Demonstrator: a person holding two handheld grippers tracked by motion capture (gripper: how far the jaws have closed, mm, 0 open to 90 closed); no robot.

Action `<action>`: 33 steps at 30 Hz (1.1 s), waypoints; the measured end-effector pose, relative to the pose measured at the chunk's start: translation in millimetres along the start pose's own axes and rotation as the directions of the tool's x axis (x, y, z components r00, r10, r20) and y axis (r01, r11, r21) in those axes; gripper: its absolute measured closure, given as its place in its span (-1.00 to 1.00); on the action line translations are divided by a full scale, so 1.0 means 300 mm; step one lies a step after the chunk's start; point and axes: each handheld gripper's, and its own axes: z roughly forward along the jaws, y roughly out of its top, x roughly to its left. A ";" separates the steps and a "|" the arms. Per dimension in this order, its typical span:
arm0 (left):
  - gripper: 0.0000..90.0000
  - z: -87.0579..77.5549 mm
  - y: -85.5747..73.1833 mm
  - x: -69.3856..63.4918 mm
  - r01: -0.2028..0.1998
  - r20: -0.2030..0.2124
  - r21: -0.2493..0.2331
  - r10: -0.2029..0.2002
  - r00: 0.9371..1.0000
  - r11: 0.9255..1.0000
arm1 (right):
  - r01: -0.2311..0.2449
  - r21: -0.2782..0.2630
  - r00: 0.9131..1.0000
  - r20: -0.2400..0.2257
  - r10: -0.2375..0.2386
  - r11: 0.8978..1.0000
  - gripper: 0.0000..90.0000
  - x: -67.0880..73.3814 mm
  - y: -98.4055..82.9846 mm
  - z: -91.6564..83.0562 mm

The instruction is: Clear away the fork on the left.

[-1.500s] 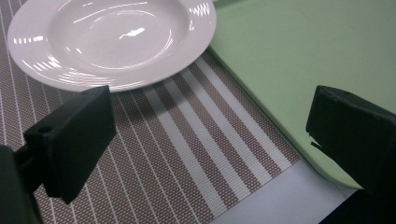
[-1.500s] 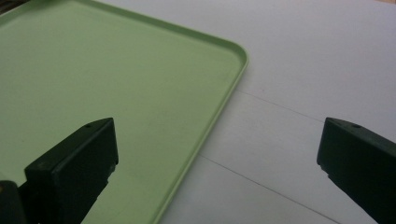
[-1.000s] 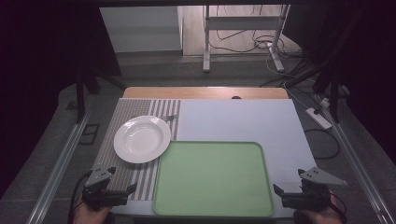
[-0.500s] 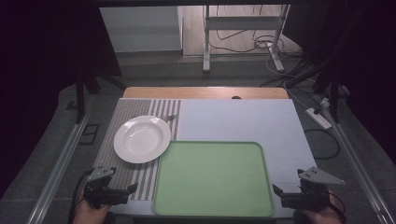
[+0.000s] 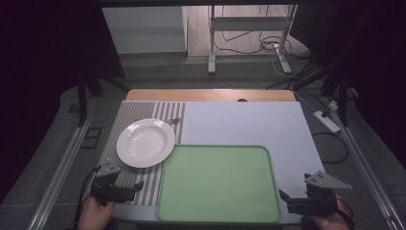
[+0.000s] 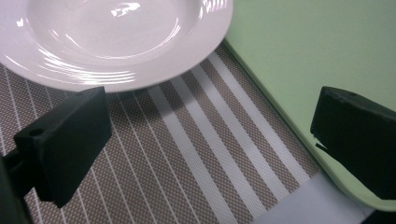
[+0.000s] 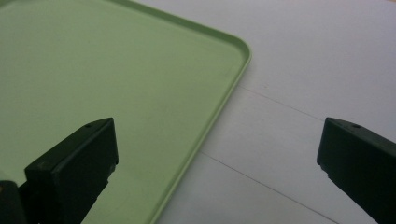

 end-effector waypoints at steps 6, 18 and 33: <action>-1.00 0.033 0.010 0.048 0.016 0.014 -0.002 -0.016 1.000 1.000 | 0.009 0.002 1.000 0.000 -0.009 1.000 -1.00 0.002 0.000 0.001; -1.00 0.099 0.091 0.088 -0.007 0.066 0.023 0.005 0.998 1.000 | 0.011 0.006 1.000 -0.003 -0.011 1.000 -1.00 0.004 0.002 0.003; -0.98 0.194 0.208 0.140 -0.048 0.067 0.070 0.044 0.997 0.996 | 0.012 0.009 1.000 -0.003 -0.012 1.000 -1.00 0.003 0.003 0.005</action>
